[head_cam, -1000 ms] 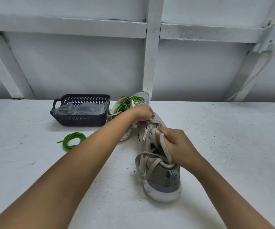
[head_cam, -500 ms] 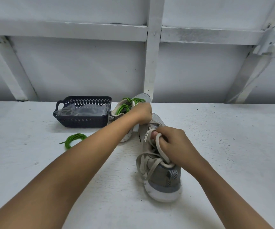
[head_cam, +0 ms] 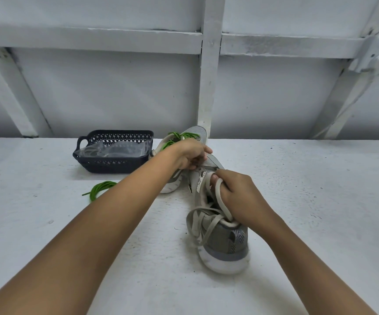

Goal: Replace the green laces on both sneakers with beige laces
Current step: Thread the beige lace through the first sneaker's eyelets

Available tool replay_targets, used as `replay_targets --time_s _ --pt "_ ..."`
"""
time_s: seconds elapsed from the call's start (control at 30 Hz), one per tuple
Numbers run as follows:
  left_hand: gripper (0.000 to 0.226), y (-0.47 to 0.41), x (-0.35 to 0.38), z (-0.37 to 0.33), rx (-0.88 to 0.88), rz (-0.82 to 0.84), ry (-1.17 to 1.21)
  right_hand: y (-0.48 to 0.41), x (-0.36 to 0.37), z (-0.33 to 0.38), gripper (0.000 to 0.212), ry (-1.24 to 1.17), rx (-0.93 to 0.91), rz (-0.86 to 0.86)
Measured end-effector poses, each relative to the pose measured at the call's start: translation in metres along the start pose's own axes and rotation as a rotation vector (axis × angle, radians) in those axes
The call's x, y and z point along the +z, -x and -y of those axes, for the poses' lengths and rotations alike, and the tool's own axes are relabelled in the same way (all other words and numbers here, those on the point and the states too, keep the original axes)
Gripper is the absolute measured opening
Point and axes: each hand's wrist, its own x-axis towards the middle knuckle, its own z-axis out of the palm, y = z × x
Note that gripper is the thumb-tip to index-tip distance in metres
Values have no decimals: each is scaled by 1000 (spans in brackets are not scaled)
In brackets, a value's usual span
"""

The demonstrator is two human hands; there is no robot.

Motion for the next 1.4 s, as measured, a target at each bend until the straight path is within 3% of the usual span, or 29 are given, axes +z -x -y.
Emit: replay_targets --time_s 0.37,0.73,0.87,1.0,1.2,1.3,1.4 --pt "27 -5 11 11 171 -79 -366 5 5 -2 43 -146 -18 -122" --pt "31 -3 8 15 174 -41 -242 3 7 -7 45 -175 -69 -66" --pt "33 2 5 14 171 -16 -183 4 7 -6 45 -284 -68 -138" --pt "38 20 -4 13 281 9 -134 1 4 -3 39 -386 -44 -156" --pt "15 59 -17 15 496 215 -104 -35 -30 22 23 -733 108 -204" --pt "6 67 -18 15 466 93 56 -46 -43 36 23 -827 118 -147" --pt "18 75 -28 11 418 -33 292 -47 -45 46 25 -959 158 -98"
